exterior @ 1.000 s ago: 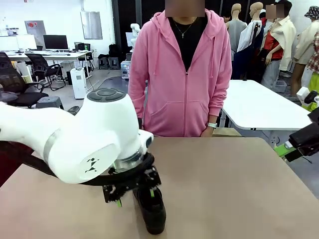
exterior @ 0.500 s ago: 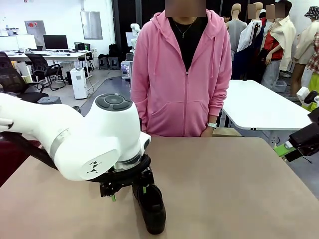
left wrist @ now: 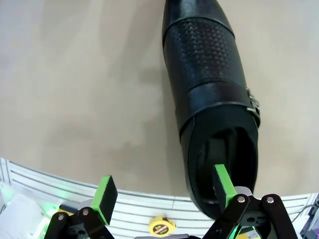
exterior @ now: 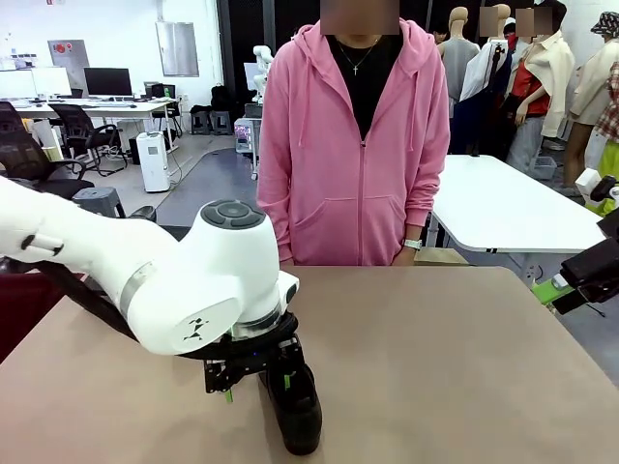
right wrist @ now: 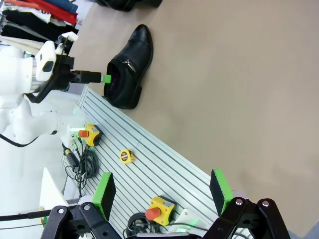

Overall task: Organize the shoes by placing them on the stand.
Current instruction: Place the Shoe from the middle of the table onto the Shoes Stand.

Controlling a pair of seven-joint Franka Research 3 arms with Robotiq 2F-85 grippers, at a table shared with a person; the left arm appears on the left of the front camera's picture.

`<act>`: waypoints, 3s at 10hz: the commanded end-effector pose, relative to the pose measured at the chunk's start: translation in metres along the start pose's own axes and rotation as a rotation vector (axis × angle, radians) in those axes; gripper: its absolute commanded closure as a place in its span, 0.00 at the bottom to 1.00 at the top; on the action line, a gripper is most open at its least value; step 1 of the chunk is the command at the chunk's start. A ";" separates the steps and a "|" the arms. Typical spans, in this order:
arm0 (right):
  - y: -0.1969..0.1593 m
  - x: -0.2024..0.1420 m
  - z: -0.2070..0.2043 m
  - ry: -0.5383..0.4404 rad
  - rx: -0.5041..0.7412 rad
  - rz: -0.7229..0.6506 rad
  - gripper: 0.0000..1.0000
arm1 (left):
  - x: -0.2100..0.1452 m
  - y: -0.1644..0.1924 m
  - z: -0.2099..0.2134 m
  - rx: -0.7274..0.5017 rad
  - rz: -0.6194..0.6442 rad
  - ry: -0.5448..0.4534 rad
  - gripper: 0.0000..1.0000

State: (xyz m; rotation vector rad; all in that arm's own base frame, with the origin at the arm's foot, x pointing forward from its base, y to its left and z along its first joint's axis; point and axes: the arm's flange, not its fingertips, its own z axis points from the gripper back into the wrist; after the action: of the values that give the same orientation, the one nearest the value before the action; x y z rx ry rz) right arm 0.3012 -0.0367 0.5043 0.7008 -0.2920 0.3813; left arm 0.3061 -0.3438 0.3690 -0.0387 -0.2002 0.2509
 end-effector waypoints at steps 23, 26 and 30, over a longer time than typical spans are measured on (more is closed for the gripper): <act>-0.002 0.000 0.003 -0.004 0.010 0.025 0.00 | -0.041 0.072 0.129 -0.226 -0.681 -0.213 1.00; -0.002 0.000 0.003 -0.004 0.010 0.025 0.00 | -0.039 0.063 0.131 -0.209 -0.661 -0.211 1.00; -0.002 0.000 0.003 -0.004 0.010 0.025 0.00 | -0.043 0.068 0.128 -0.208 -0.645 -0.196 1.00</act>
State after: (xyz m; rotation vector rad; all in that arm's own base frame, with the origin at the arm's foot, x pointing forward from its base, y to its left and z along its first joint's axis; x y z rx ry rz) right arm 0.3011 -0.0369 0.5042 0.7009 -0.2919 0.3818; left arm 0.2221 -0.2903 0.4760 -0.1416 -0.4088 -0.4215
